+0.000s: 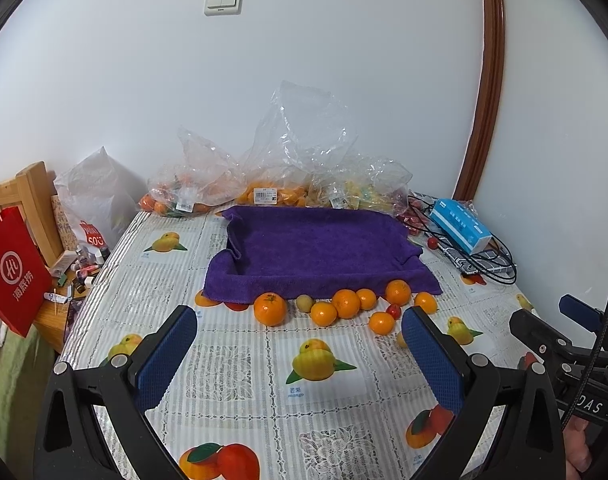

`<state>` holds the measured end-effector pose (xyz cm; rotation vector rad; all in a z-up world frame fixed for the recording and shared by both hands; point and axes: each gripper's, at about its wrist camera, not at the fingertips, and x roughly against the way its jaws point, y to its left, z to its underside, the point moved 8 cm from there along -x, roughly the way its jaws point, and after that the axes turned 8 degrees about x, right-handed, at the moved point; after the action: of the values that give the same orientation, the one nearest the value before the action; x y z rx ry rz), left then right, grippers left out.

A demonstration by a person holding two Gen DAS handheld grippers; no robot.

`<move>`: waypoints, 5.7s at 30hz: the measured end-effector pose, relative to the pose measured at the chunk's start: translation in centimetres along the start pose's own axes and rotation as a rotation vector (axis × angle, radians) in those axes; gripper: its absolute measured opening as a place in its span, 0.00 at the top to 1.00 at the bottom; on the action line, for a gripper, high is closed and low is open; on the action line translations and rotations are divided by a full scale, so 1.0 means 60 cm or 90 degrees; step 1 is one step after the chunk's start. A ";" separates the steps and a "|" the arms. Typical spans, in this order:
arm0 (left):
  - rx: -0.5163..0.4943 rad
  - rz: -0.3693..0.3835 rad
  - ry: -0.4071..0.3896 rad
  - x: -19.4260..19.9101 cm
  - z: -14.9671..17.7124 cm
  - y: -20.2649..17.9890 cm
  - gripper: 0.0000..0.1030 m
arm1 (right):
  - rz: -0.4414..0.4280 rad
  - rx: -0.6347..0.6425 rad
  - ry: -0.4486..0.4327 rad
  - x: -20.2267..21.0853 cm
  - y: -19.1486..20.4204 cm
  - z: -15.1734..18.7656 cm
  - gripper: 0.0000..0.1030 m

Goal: Organize fruits

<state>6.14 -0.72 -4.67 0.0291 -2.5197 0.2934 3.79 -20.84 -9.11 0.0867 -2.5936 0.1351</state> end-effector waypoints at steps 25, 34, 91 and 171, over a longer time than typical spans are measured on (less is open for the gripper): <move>-0.008 -0.015 0.091 -0.133 0.053 0.038 0.00 | -0.005 -0.031 0.042 -0.126 -0.012 0.032 0.03; 0.008 -0.039 0.132 -0.199 0.080 0.073 0.01 | -0.005 -0.031 0.086 -0.194 -0.019 0.061 0.09; -0.006 -0.014 0.149 -0.317 0.075 0.083 0.63 | -0.054 -0.025 0.103 -0.291 -0.003 0.084 0.72; 0.043 -0.007 0.147 -0.470 -0.015 0.093 0.60 | -0.124 0.015 0.114 -0.484 0.038 -0.040 0.72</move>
<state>29.32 3.63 -21.08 0.0329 -2.2804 0.3559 29.60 -17.31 -22.30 0.3204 -2.3903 0.0980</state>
